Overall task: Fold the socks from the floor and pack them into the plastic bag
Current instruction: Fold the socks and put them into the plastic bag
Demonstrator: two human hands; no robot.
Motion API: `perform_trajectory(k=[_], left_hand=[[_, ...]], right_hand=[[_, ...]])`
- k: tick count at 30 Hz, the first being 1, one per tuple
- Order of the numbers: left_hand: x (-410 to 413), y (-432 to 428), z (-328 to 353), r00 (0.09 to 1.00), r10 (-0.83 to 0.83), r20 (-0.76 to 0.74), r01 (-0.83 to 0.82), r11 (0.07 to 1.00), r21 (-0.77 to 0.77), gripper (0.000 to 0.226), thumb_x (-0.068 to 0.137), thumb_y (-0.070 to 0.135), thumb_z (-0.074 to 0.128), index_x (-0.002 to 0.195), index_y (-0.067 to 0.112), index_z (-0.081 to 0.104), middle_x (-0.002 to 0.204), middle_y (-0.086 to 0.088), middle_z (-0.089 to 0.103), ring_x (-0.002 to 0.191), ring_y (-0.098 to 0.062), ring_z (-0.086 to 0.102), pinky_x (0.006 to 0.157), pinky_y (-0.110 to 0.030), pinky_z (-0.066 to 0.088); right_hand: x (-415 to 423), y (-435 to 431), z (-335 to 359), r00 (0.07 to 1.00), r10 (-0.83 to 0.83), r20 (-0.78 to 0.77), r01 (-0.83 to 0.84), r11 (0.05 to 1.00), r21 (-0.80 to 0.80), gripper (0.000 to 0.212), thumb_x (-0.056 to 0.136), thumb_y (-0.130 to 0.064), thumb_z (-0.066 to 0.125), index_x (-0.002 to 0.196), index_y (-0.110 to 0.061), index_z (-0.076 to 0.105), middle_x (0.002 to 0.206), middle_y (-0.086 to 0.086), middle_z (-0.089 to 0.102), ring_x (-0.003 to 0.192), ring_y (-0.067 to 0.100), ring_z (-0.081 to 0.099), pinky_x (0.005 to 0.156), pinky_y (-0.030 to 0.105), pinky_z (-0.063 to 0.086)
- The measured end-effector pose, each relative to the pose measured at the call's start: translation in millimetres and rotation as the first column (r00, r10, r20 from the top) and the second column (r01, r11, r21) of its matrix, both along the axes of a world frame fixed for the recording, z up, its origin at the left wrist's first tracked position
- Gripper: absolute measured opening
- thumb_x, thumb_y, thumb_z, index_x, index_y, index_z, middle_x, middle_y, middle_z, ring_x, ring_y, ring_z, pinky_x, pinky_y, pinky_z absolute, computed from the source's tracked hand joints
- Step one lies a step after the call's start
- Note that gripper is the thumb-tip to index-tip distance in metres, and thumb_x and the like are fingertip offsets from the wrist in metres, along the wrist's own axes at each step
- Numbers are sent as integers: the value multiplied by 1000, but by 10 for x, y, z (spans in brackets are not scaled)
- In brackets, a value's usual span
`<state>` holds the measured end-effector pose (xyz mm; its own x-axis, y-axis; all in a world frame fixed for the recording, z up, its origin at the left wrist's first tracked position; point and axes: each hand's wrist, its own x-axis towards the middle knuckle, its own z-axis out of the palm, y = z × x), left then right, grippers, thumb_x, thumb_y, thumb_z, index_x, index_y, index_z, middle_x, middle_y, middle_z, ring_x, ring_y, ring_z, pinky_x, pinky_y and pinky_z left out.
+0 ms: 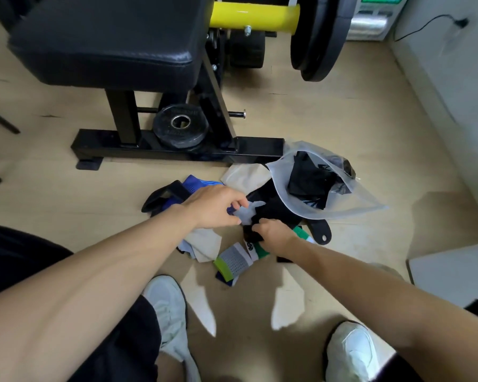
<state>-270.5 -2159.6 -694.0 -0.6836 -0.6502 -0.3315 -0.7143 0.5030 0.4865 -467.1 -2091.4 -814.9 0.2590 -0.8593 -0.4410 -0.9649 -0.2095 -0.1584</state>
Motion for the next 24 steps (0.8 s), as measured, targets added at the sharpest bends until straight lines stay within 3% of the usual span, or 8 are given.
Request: perform_trajectory(k=[4, 6, 8, 10, 13, 17, 20, 24], left_hand=[[-31, -3, 62, 1000, 27, 5, -27, 998, 51, 66, 78, 45, 81, 138, 33, 55, 137, 14, 58, 128, -10, 51, 106, -39, 45], [-33, 3, 119, 997, 71, -7, -69, 982, 175, 75, 75, 47, 84, 141, 35, 52, 139, 13, 57, 130, -8, 51, 110, -38, 43], [-17, -3, 181, 993, 108, -53, -88, 951, 296, 60, 75, 41, 86, 129, 32, 61, 123, 6, 68, 117, -14, 63, 105, -42, 50], [-25, 2, 301, 981, 147, -126, -93, 928, 360, 40, 78, 33, 84, 113, 21, 68, 100, -6, 75, 96, -24, 72, 93, -47, 57], [-77, 62, 590, 933, 256, -253, -148, 914, 379, 19, 87, 19, 79, 104, 17, 71, 87, -2, 77, 82, -14, 74, 78, -32, 58], [-114, 162, 865, 852, 422, -310, -295, 876, 382, 28, 85, 24, 81, 109, 12, 71, 97, -6, 77, 97, -22, 73, 83, -31, 57], [-160, 290, 1058, 743, 573, -347, -364, 780, 509, 24, 88, 23, 77, 107, 11, 70, 93, 0, 75, 86, -13, 70, 61, -16, 53], [-330, 446, 1304, 588, 724, -360, -331, 621, 710, 26, 101, 32, 60, 104, 10, 71, 94, -7, 73, 84, -17, 67, 67, -29, 57]], right_hand=[[6, 2, 542, 900, -198, 389, 165, 979, 117, 23, 84, -24, 72, 102, -12, 66, 95, 7, 68, 90, 28, 67, 77, 39, 54], [-1, 38, 883, 736, -358, 575, 222, 930, 294, 15, 84, -19, 75, 96, -18, 65, 91, 3, 66, 83, 22, 70, 67, 36, 59], [-19, 68, 1189, 542, -476, 692, 225, 876, 426, 19, 86, -14, 75, 103, -14, 66, 97, 6, 68, 88, 18, 71, 64, 28, 58], [-61, 96, 1417, 416, -528, 740, 252, 849, 464, 28, 88, -10, 74, 113, -2, 63, 104, 16, 68, 95, 25, 71, 64, 27, 58], [-117, 148, 1647, 242, -577, 780, 299, 809, 506, 27, 91, -7, 69, 114, 3, 59, 95, 12, 69, 88, 31, 70, 62, 26, 59], [-158, 198, 1825, 25, -605, 796, 385, 741, 551, 29, 92, -9, 67, 115, 4, 56, 94, 14, 68, 79, 23, 67, 57, 23, 57], [-156, 240, 1931, -119, -587, 801, 453, 686, 570, 21, 92, -6, 67, 110, -3, 56, 86, 12, 59, 59, 14, 61, 51, 24, 54], [-169, 335, 2111, -231, -542, 808, 513, 637, 575, 18, 92, -5, 67, 106, -8, 56, 86, 8, 54, 55, 15, 54, 49, 24, 52]])
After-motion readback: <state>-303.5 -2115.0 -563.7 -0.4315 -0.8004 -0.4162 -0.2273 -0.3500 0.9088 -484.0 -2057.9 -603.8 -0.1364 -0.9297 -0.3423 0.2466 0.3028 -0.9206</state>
